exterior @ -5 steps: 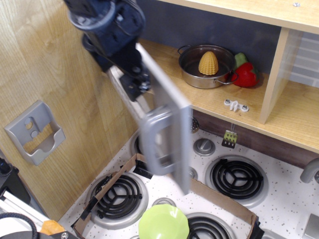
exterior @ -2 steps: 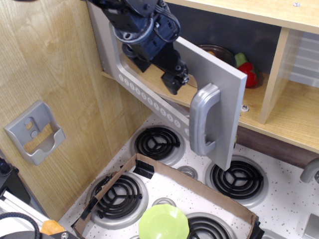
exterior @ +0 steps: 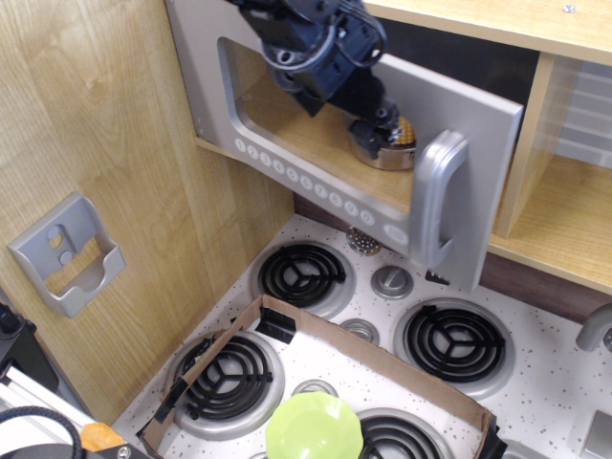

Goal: Close microwave

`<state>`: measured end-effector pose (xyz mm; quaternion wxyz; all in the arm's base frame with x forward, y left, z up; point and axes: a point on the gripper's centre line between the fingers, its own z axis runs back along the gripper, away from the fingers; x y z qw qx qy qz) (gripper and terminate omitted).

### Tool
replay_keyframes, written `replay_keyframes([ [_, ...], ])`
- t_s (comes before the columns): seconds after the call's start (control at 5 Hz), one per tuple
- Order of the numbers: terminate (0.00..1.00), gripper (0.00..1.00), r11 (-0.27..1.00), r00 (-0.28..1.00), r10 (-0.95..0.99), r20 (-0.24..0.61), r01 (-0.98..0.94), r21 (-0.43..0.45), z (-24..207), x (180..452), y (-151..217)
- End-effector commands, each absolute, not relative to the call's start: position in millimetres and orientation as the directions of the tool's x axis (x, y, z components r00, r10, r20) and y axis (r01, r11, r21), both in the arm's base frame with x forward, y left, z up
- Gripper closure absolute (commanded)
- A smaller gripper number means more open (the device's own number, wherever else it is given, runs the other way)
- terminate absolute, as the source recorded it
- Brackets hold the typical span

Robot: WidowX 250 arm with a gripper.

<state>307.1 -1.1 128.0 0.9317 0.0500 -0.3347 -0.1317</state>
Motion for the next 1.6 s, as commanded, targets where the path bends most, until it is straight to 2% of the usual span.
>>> replay_keyframes([
  [0.0, 0.0, 0.0, 0.953, 0.667, -0.303, 0.681, 0.219, 0.21, 159.8, 330.1, -12.0],
  [0.8, 0.0, 0.0, 0.941, 0.661, -0.337, 0.67, 0.266, 0.211, 158.4, 348.7, -19.0],
  [1.0, 0.0, 0.0, 0.963, 0.784, -0.266, 0.561, 0.193, 0.187, 156.6, 335.1, -25.8],
  [1.2, 0.0, 0.0, 0.985, 0.925, -0.14, 0.353, 0.094, 0.145, 155.7, 316.3, -31.2],
  [1.4, 1.0, 0.0, 0.99, 0.948, -0.093, 0.306, 0.056, 0.126, 154.2, 305.9, -32.9],
])
